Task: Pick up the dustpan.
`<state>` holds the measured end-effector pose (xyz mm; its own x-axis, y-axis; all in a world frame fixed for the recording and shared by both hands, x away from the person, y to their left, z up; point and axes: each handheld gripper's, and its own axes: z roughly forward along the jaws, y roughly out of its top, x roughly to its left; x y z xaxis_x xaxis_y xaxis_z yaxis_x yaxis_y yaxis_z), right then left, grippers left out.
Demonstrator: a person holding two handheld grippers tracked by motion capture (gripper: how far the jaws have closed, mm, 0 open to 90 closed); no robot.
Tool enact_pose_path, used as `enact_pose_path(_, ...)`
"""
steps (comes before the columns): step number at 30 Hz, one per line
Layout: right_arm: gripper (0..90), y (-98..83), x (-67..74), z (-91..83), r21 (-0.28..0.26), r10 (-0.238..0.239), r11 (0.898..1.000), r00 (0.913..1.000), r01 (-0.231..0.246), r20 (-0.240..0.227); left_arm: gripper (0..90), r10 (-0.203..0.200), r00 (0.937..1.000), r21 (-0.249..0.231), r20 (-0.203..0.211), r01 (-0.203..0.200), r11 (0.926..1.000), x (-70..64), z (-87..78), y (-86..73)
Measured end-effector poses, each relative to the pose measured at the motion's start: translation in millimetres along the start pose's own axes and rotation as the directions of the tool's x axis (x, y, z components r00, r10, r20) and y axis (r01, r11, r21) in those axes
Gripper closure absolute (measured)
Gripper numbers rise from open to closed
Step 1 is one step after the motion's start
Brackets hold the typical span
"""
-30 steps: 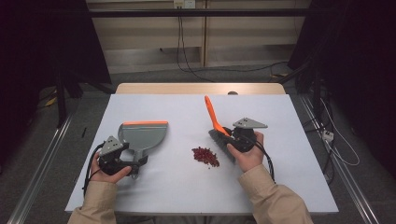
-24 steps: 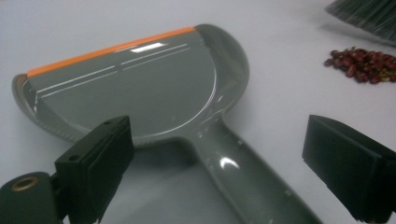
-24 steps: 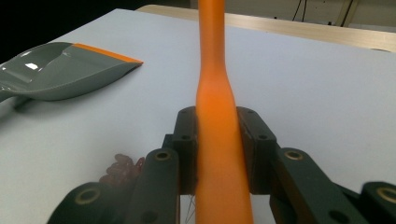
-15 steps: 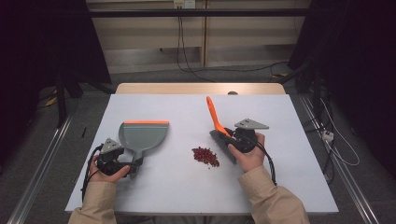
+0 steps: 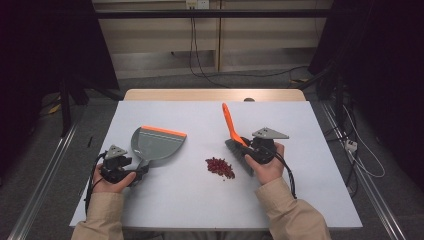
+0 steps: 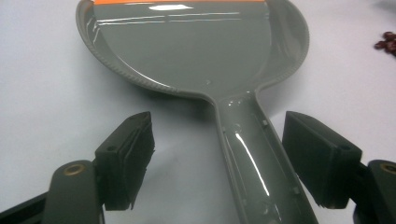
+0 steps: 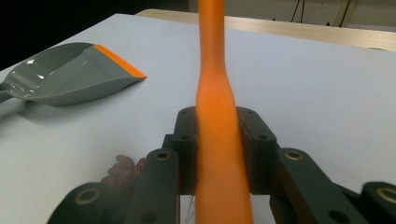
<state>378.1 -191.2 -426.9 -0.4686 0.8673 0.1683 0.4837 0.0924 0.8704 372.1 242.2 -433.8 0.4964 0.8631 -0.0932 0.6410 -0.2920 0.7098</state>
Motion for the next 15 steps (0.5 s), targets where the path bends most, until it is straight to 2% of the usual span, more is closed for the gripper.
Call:
enact_pose_path(2, 71.4, 0.1, -0.1, -0.1, -0.002, 0.003, 1.000, 1.0000, -0.003, -0.001, 27.4, -0.008, 1.0000, 0.022, 0.000, 0.008, 0.9997, -2.8, 4.9, 3.0)
enact_pose_path(4, 71.4, 0.2, 0.3, -0.2, -0.002, 0.004, 1.000, 1.0000, -0.004, -0.002, 30.0, -0.004, 1.0000, 0.063, -0.004, 0.004, 0.9980, -5.4, 11.3, 5.7)
enact_pose_path(5, 71.4, 0.2, 0.5, -0.1, -0.002, 0.003, 1.000, 1.0000, -0.003, -0.002, 31.4, -0.015, 0.9999, 0.075, -0.002, 0.015, 0.9970, -6.1, 15.0, 6.6)
enact_pose_path(8, 71.4, 0.1, 0.8, 0.5, -0.002, 0.001, 1.000, 1.0000, -0.001, -0.002, 42.0, -0.024, 0.9997, 0.112, 0.008, 0.023, 0.9934, -6.4, 22.5, 9.8)
enact_pose_path(9, 71.4, 0.0, 0.8, 0.7, -0.002, 0.000, 1.000, 1.0000, 0.000, -0.001, 45.7, -0.034, 0.9994, 0.104, 0.003, 0.033, 0.9940, -8.3, 24.3, 10.7)
enact_pose_path(10, 71.4, 0.0, 0.8, 0.8, -0.001, 0.000, 1.000, 1.0000, 0.000, -0.001, 48.9, -0.021, 0.9996, 0.119, 0.017, 0.019, 0.9927, -8.7, 24.7, 12.4)
enact_pose_path(11, 71.4, -0.1, 0.6, 0.9, -0.001, 0.002, 1.000, 1.0000, -0.002, -0.001, 56.1, -0.017, 0.9997, 0.117, 0.017, 0.015, 0.9931, -10.2, 25.7, 13.2)
enact_pose_path(12, 71.4, 0.0, 0.4, 0.9, -0.001, 0.001, 1.000, 1.0000, -0.001, -0.001, 59.9, -0.002, 1.0000, 0.117, -0.006, 0.002, 0.9931, -11.1, 26.1, 13.6)
enact_pose_path(13, 71.4, -0.1, 0.2, 0.9, -0.002, 0.002, 1.000, 1.0000, -0.002, 0.000, 61.5, 0.014, 0.9998, 0.114, -0.014, -0.013, 0.9934, -10.3, 26.6, 13.4)
enact_pose_path(15, 71.4, -0.1, 0.1, 0.5, -0.001, 0.002, 1.000, 1.0000, -0.002, 0.001, 62.7, 0.010, 0.9999, 0.114, 0.009, -0.011, 0.9935, -5.1, 24.5, 13.1)
